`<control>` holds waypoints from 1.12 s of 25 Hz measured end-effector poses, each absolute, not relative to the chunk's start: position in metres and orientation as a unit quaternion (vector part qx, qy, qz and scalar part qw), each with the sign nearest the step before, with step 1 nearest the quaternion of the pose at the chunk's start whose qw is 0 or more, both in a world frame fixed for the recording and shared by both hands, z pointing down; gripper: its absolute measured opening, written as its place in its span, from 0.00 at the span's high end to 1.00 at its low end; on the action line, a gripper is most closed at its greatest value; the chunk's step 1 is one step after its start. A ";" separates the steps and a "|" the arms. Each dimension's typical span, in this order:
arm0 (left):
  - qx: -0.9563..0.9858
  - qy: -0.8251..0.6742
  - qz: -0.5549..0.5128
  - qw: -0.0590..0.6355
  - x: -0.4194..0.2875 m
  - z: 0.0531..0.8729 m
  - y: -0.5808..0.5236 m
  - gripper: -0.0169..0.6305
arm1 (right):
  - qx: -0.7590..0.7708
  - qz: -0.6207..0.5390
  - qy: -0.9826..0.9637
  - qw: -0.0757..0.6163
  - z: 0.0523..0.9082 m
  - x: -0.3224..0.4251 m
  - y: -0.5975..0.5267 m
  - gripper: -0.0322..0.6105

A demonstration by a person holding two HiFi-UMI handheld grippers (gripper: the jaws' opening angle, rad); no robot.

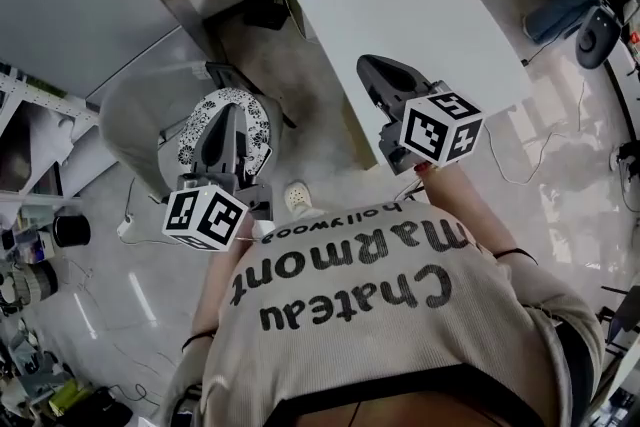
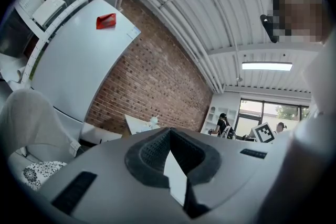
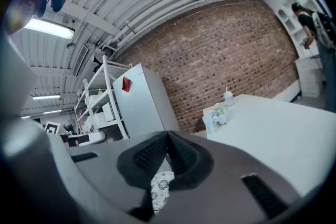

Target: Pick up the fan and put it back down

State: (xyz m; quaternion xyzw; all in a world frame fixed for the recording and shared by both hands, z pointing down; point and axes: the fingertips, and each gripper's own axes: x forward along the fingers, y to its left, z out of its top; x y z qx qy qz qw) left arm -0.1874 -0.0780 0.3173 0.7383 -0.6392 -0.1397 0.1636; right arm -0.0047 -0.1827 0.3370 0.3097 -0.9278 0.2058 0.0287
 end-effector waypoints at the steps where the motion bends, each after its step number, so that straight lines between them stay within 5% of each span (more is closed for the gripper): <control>1: 0.742 -0.635 -0.138 0.166 -0.194 0.318 -0.086 0.97 | 0.311 0.207 -0.927 0.030 0.338 -0.013 -0.189 0.95; 18: 0.808 -0.553 -0.131 0.156 -0.307 0.306 -0.191 0.97 | 0.401 0.203 -0.893 -0.012 0.326 -0.099 -0.280 0.95; 28: 0.784 -0.574 -0.119 0.205 -0.362 0.346 -0.198 0.97 | 0.448 0.193 -0.872 0.043 0.361 -0.119 -0.316 0.94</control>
